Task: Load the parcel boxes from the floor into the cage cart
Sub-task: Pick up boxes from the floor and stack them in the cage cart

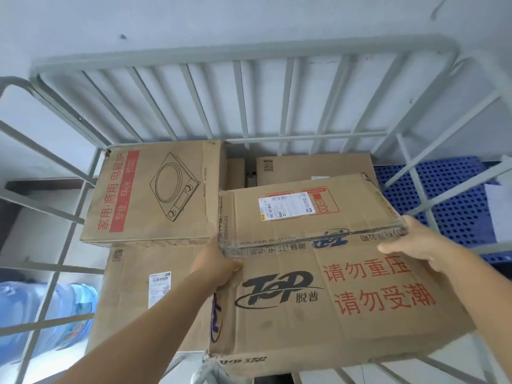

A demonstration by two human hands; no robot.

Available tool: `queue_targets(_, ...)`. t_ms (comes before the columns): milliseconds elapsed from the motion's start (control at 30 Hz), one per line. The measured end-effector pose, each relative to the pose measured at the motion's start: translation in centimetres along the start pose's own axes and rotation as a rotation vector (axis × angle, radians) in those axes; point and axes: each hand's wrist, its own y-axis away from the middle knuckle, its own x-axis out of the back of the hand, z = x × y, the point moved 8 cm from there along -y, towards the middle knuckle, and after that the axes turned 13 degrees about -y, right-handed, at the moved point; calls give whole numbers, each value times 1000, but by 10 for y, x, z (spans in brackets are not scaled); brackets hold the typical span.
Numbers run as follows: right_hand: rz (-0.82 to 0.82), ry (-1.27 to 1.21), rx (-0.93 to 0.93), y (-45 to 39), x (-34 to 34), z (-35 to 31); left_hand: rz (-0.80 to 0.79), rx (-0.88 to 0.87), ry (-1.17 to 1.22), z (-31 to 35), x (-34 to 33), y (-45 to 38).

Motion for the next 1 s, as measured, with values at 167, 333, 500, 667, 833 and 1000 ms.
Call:
queue_targets(167, 75, -128, 64, -42, 30, -12, 68, -42, -58, 59, -8, -43)
queue_targets(333, 125, -220, 164, -96, 46, -37, 130, -78, -59, 112, -15, -91)
queue_targets(500, 166, -298, 207, -153, 67, -55, 190, -110, -102, 152, -35, -147)
queue_targets(667, 211, -294, 171, -204, 92, -54, 188, -114, -139, 178, -68, -190)
queue_targets(833, 195, -278, 142, -244, 106, -52, 187, -185, -123, 205, -88, -220)
queue_targets(1000, 224, -222, 173, -265, 123, -65, 215, -214, -82, 208, -100, -226)
